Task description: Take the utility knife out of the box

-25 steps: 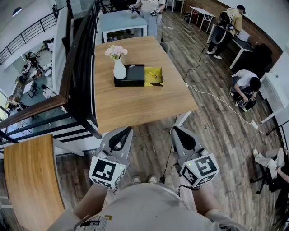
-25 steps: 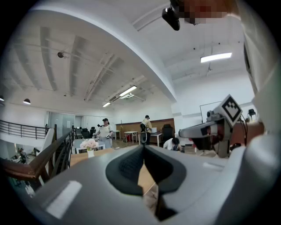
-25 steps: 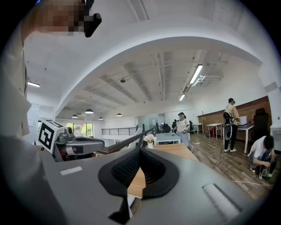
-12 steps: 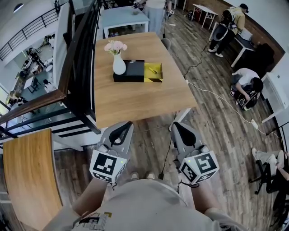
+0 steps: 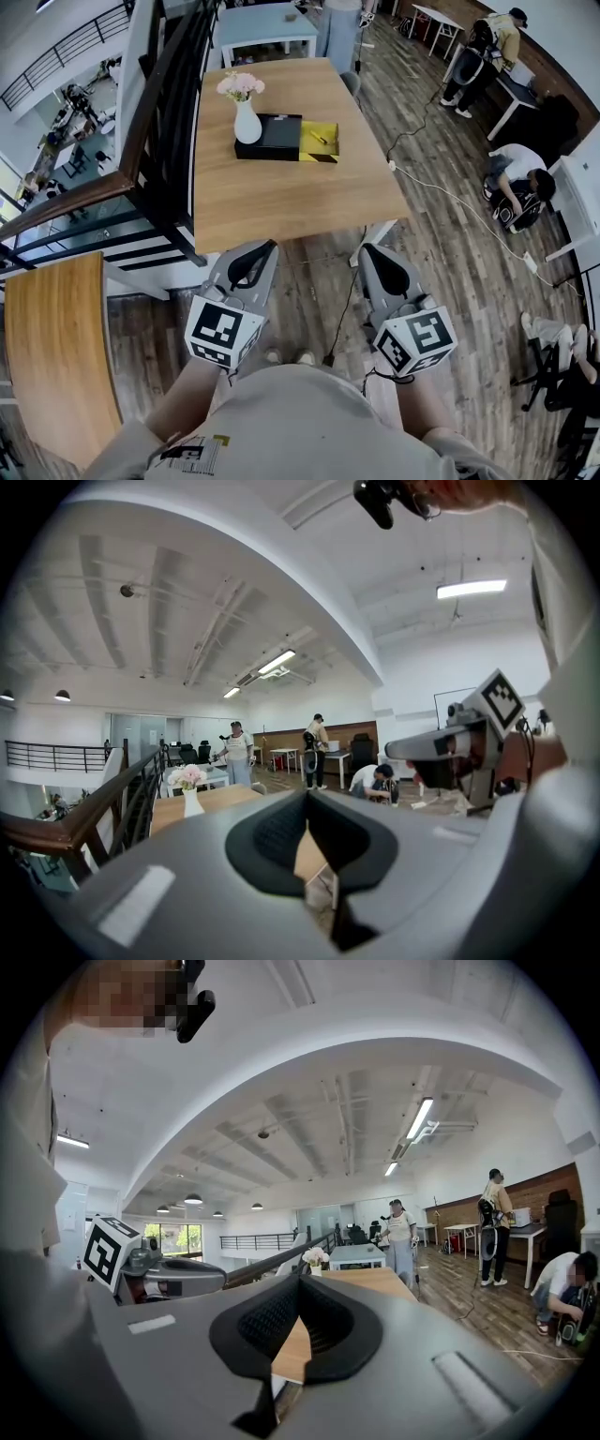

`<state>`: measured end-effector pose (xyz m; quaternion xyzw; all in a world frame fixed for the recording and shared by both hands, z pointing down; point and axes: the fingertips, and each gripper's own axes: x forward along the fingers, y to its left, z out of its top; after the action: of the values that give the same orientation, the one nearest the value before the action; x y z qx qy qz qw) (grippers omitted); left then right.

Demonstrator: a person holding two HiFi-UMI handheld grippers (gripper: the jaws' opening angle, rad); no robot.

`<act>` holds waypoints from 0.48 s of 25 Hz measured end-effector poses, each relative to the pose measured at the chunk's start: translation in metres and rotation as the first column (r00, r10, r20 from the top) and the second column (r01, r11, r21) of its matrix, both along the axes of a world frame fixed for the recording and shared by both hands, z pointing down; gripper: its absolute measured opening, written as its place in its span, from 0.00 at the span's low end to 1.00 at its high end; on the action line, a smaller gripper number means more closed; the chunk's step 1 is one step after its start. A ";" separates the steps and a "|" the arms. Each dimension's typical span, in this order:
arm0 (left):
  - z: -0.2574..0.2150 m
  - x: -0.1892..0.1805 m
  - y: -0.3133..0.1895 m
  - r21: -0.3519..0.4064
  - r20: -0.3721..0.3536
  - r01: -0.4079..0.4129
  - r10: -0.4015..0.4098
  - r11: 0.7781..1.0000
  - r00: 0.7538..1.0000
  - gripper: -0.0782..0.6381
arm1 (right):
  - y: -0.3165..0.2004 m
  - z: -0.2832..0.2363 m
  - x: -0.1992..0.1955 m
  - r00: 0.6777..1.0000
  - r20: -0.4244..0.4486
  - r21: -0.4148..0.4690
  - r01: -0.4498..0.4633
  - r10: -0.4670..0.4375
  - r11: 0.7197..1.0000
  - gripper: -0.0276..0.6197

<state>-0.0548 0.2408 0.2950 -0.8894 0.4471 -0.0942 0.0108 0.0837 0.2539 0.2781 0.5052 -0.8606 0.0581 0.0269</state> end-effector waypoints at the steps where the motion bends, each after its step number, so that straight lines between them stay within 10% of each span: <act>1: 0.002 0.002 0.000 -0.004 0.002 0.004 -0.004 1.000 1.000 0.11 | -0.001 0.002 0.002 1.000 -0.004 0.003 0.003 -0.003 1.000 0.04; 12: 0.007 0.031 0.002 0.000 0.026 0.057 -0.057 0.998 0.998 0.11 | 0.001 0.008 0.021 0.998 -0.026 0.027 0.063 -0.063 0.998 0.04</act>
<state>-0.0238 0.2430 0.3017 -0.8750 0.4721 -0.1062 0.0136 0.1047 0.2544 0.2863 0.4789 -0.8764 0.0388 0.0323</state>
